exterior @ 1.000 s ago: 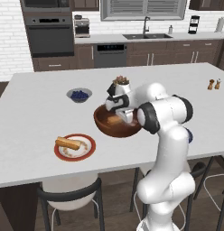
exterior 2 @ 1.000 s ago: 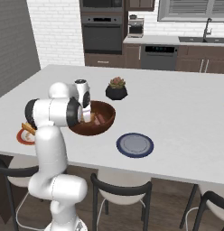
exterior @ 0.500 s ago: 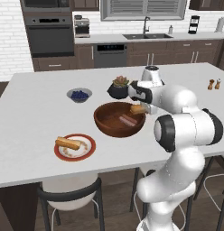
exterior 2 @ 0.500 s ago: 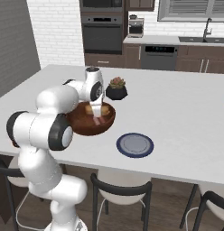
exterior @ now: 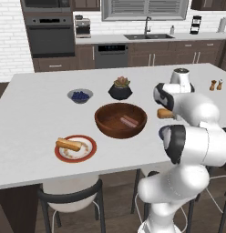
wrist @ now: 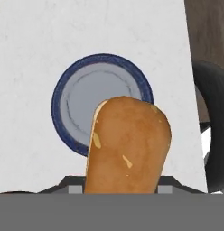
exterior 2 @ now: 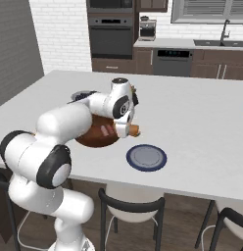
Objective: Place one bun and one sausage from the bowl on each plate.
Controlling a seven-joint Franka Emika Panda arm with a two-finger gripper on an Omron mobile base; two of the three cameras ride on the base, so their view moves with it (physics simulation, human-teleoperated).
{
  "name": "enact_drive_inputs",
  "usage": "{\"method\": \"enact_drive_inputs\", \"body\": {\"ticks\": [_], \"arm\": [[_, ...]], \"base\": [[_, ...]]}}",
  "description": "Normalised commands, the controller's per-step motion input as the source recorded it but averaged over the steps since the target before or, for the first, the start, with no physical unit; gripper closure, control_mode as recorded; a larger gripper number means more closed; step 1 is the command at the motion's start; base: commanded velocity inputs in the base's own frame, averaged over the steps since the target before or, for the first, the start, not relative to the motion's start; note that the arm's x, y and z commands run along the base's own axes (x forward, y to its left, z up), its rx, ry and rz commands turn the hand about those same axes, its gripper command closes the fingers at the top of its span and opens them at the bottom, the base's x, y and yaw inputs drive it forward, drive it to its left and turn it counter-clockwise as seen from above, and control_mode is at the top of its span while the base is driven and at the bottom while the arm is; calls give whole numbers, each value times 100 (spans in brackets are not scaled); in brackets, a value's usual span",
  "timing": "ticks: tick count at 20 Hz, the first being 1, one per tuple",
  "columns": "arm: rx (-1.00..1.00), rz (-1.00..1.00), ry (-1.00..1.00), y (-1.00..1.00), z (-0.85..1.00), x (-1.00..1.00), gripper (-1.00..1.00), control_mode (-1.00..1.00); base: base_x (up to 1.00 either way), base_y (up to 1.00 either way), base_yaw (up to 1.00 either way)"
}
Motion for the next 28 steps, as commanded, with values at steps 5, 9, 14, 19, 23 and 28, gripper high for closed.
{"method": "enact_drive_inputs", "body": {"ticks": [5,9,14,19,23,28], "arm": [[-1,-9,12,-66,-64,23,100,-100],[0,0,10,-46,-65,17,100,-100],[1,0,2,-67,-71,5,-100,-100],[0,0,-11,0,-1,0,-100,-100],[1,0,-13,0,0,1,-100,-100],[4,0,-17,23,56,-7,-100,-100]], "base": [[0,0,0],[0,0,0],[0,0,0],[0,0,0],[0,0,0],[0,0,0]]}}
